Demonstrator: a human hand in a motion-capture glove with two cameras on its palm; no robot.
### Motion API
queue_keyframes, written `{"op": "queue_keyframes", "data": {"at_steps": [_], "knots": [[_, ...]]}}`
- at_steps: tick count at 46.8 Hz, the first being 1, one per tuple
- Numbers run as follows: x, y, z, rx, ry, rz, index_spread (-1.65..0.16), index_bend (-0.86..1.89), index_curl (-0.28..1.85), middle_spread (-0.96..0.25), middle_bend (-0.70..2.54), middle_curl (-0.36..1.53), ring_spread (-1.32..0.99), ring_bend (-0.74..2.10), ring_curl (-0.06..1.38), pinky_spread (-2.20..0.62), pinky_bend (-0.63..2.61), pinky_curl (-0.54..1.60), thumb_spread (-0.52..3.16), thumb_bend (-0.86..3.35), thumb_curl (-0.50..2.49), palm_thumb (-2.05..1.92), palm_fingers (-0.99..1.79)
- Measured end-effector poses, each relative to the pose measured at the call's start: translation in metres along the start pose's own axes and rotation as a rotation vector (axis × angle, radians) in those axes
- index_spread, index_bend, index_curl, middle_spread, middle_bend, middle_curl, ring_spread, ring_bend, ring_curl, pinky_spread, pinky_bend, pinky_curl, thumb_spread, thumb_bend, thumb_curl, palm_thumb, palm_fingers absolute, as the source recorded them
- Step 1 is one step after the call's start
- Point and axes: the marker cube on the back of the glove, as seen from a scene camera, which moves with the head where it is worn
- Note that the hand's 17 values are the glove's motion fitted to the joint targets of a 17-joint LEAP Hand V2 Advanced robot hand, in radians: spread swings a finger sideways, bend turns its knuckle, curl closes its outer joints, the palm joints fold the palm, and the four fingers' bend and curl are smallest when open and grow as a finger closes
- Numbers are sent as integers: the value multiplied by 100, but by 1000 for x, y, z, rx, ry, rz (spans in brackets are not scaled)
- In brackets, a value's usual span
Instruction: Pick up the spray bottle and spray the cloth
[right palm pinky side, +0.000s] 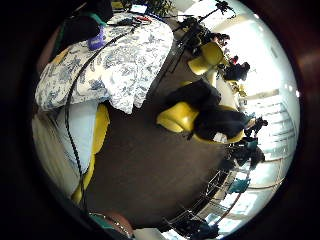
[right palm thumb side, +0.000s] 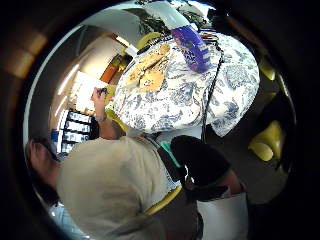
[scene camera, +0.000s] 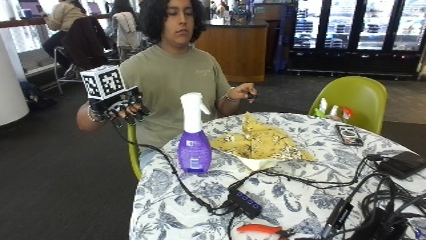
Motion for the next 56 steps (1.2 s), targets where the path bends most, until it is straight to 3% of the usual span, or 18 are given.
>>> {"op": "queue_keyframes", "data": {"at_steps": [14,40,56], "knots": [[-2,1,4,-5,-3,1,-38,14,15,-6,22,18,-10,42,21,18,39,22,92,14,15,39,44],[1,-2,-2,30,-8,27,-41,13,21,-7,19,28,-11,41,27,19,38,30,108,0,25,46,42],[0,-63,10,117,-463,66,-41,13,22,-7,20,31,-11,41,30,20,33,31,108,4,31,66,40]]}}
